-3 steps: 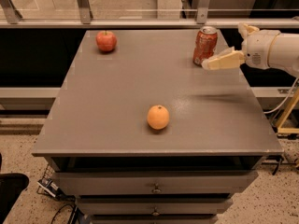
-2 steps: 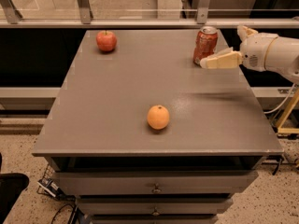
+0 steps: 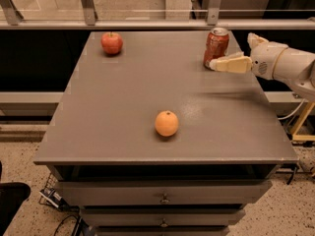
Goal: Knock coke can over
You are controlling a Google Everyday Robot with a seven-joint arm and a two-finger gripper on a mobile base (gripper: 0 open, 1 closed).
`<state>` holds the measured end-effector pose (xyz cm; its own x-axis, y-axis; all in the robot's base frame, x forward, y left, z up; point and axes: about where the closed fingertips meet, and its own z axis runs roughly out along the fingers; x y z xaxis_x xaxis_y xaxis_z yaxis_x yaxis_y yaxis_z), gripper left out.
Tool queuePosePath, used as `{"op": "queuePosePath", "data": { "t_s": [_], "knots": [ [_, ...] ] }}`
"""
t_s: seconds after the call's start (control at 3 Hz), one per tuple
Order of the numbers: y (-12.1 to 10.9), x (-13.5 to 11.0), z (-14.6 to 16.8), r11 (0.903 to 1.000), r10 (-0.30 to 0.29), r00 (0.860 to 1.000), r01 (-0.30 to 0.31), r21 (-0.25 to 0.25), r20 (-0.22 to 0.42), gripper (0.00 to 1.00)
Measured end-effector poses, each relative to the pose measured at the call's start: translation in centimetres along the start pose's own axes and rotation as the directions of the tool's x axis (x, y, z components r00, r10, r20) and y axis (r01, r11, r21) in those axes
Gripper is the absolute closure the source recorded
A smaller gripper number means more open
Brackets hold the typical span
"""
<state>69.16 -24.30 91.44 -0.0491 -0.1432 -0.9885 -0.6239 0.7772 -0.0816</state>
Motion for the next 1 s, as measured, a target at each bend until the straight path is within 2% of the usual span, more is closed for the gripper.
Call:
{"op": "queuePosePath", "data": {
  "t_s": [0.67, 1.0],
  "knots": [
    [-0.9, 1.6, 1.0, 0.999, 0.04, 0.999, -0.04, -0.022, 0.009, 0.0],
    [-1.2, 2.4, 2.0, 0.9961, 0.069, 0.998, -0.07, -0.055, -0.008, 0.0]
  ]
}}
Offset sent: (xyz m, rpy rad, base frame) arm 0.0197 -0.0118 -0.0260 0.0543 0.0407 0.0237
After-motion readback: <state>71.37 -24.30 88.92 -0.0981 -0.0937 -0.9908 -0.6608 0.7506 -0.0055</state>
